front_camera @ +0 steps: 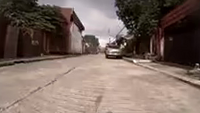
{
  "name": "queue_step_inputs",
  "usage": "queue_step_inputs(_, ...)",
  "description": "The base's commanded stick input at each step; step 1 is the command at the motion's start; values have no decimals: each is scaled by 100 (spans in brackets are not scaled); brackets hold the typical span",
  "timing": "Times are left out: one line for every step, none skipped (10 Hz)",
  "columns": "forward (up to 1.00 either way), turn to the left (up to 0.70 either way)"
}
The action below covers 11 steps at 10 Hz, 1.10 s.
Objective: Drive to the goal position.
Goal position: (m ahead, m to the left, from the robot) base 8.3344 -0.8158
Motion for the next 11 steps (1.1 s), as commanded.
queue_step_inputs(100, 0)
queue_step_inputs(100, 0)
queue_step_inputs(100, 0)
queue_step_inputs(100, 0)
queue_step_inputs(100, 0)
queue_step_inputs(100, 0)
queue_step_inputs(100, 0)
queue_step_inputs(100, 0)
queue_step_inputs(100, 0)
queue_step_inputs(100, 0)
queue_step_inputs(100, -22)
